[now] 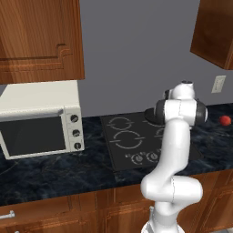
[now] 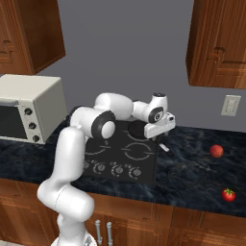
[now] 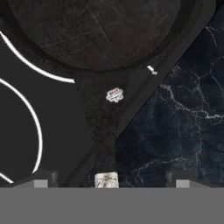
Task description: Place the pan on the rear right burner on the stove. Then place the tomato and the onion in the pan and turn on the rear right burner.
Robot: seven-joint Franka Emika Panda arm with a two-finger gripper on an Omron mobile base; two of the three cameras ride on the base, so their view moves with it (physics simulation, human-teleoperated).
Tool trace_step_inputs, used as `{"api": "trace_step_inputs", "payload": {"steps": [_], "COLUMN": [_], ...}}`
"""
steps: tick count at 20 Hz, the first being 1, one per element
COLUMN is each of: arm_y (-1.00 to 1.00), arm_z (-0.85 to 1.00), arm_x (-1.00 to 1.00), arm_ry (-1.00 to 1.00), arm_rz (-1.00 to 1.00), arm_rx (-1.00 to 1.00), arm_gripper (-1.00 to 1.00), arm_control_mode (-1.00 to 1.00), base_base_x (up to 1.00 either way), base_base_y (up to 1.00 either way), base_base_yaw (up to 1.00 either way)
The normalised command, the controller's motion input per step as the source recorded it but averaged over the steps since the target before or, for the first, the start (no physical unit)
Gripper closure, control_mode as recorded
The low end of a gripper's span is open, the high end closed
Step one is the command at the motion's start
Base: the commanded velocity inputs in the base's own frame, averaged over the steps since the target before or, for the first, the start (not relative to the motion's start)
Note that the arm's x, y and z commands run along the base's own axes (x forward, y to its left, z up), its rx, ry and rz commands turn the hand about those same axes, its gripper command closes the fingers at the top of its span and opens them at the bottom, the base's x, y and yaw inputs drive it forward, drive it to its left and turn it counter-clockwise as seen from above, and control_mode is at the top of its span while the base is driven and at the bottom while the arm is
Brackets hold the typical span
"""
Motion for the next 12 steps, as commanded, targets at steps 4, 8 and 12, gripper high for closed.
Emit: {"api": "trace_step_inputs", "payload": {"steps": [4, 8, 12], "arm_y": [0.0, 0.0, -0.02], "arm_z": [0.26, 0.12, 0.33], "arm_x": [-0.51, -0.46, -0.42], "arm_ry": [-0.01, -0.04, -0.13], "arm_rz": [-0.06, -0.19, -0.3], "arm_rx": [0.0, 0.0, 0.0], "arm_gripper": [-1.0, -1.0, -1.0], "arm_control_mode": [-1.0, -1.0, -1.0], "base_base_x": [0.0, 0.0, 0.0], "base_base_y": [0.0, 0.0, 0.0], "base_base_yaw": [0.0, 0.0, 0.0]}}
